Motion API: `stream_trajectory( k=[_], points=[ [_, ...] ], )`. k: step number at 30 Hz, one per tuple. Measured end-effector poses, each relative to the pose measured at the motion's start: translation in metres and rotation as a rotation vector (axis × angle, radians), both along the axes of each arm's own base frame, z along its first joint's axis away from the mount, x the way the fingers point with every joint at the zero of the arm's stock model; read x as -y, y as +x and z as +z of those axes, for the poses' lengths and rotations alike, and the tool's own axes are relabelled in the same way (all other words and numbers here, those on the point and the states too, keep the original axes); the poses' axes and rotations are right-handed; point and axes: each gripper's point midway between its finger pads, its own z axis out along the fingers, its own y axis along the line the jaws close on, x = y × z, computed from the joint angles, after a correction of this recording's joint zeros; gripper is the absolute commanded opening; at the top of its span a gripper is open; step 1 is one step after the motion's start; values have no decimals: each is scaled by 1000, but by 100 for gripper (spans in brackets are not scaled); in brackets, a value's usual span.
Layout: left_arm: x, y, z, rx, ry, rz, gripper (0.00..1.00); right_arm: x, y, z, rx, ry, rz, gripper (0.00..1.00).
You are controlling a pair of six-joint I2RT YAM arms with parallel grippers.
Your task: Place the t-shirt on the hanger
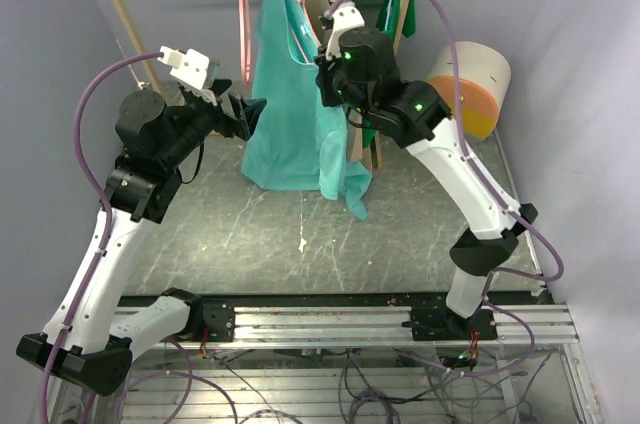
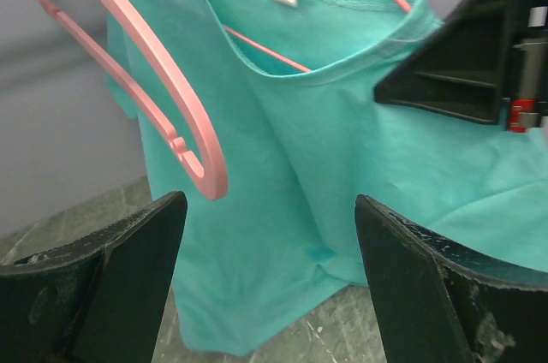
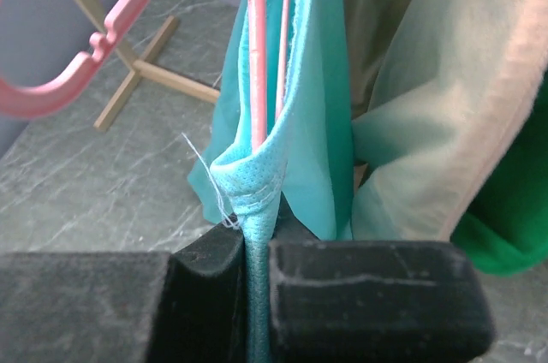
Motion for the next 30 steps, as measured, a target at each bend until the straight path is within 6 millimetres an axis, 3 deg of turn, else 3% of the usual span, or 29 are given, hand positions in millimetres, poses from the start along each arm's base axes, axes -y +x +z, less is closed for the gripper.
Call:
stream_trajectory(
  k=[10, 16, 21, 30],
  points=[
    [-1, -2, -7, -5, 3, 0, 90, -24, 42, -14, 72, -14, -73, 0],
    [-1, -3, -9, -4, 3, 0, 91, -27, 54, 13, 169, 60, -116, 0],
    [-2, -6, -11, -2, -1, 0, 90, -32, 62, 19, 206, 79, -131, 0],
    [-3, -10, -14, -8, -16, -2, 90, -53, 90, -5, 239, 49, -152, 0]
  ],
)
